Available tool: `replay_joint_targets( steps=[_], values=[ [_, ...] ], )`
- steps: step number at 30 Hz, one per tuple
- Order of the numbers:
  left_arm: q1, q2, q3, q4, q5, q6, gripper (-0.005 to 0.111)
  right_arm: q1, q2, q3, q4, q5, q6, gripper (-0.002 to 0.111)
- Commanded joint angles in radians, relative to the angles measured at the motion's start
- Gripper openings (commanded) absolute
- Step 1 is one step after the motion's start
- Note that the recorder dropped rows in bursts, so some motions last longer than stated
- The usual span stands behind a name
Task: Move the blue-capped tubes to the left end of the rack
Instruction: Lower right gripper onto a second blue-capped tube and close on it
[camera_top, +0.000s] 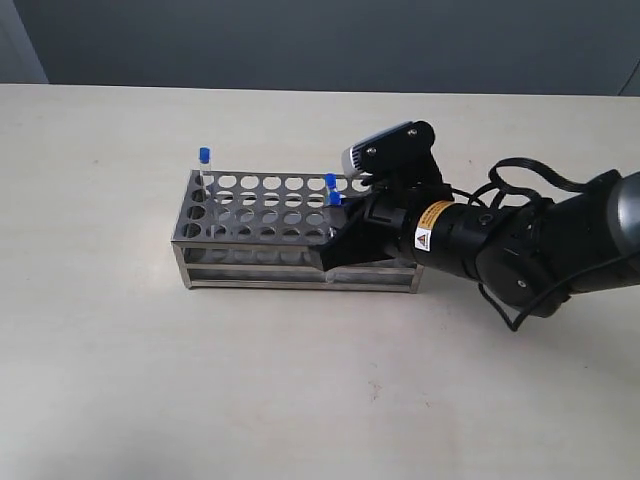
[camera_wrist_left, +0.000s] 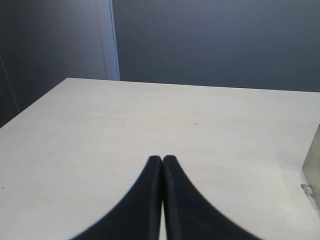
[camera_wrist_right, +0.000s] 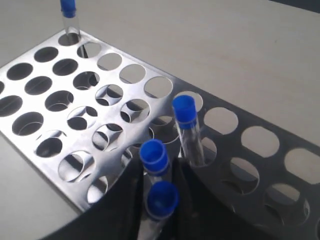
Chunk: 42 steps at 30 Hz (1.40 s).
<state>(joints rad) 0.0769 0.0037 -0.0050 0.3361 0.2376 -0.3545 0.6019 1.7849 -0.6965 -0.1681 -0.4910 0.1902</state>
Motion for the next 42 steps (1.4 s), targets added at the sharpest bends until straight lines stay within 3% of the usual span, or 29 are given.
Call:
replay_joint_targets(
  steps=[1, 19, 42],
  values=[
    [-0.009, -0.004, 0.003, -0.003, 0.003, -0.002, 0.000, -0.004, -0.060, 0.004, -0.015, 0.085, -0.010, 0.000],
    [-0.009, -0.004, 0.003, -0.003, 0.003, -0.002, 0.000, -0.004, -0.076, 0.004, -0.044, 0.006, -0.017, 0.000],
    [-0.009, -0.004, 0.003, -0.003, 0.003, -0.002, 0.000, -0.004, -0.125, 0.002, -0.075, 0.032, -0.017, 0.000]
  ],
)
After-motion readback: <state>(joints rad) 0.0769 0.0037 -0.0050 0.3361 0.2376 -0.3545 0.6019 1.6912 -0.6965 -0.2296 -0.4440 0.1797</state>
